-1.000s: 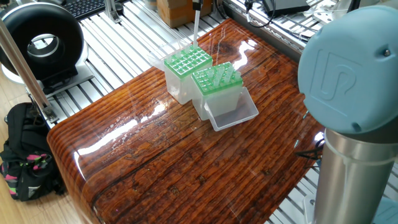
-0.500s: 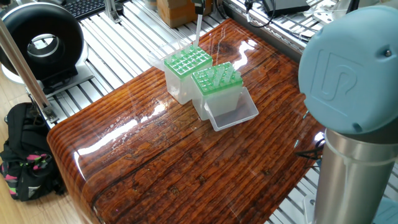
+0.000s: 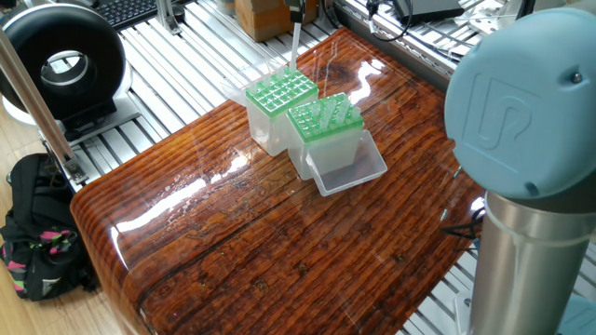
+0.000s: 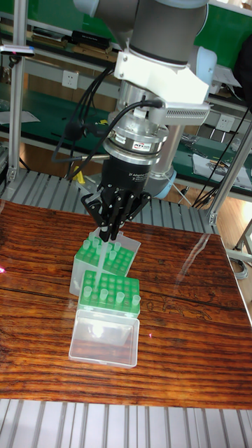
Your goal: Transfer all large pipette tips from one holder to another
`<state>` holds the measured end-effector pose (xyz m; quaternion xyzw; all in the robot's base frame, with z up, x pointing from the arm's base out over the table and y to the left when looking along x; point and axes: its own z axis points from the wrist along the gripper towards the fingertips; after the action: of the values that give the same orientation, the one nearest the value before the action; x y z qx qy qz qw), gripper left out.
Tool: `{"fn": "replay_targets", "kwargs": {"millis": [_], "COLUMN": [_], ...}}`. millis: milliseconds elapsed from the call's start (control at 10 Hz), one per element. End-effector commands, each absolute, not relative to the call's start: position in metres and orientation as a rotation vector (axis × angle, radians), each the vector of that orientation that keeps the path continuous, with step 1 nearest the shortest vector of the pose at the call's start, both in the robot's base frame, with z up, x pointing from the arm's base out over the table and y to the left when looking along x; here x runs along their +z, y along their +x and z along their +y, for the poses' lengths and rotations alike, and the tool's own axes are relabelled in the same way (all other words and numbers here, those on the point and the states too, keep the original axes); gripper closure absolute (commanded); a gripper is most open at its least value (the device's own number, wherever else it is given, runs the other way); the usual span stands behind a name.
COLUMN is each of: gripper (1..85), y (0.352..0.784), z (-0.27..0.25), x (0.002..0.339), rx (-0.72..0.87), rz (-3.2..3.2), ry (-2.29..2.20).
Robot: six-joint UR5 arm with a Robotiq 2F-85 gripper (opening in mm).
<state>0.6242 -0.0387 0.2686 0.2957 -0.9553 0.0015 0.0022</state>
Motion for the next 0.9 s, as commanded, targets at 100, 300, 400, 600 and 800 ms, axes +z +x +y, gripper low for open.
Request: {"fn": "replay_targets", "kwargs": {"millis": [100, 300, 400, 600, 800], "gripper": [67.0, 62.7, 61.3, 58.0, 57.7], "y": [0.6229, 0.6241, 0.6245, 0.6253, 0.6238], "z": [-0.0347, -0.0359, -0.0347, -0.0326, -0.0313], "x": [0.2692, 0.2684, 0.2680, 0.2672, 0.2677], "rx": [-0.026, -0.027, -0.034, -0.045, -0.054], "rz": [-2.981, -2.971, -2.972, -2.971, -2.970], "ry": [0.974, 1.001, 1.003, 1.011, 1.006]}}
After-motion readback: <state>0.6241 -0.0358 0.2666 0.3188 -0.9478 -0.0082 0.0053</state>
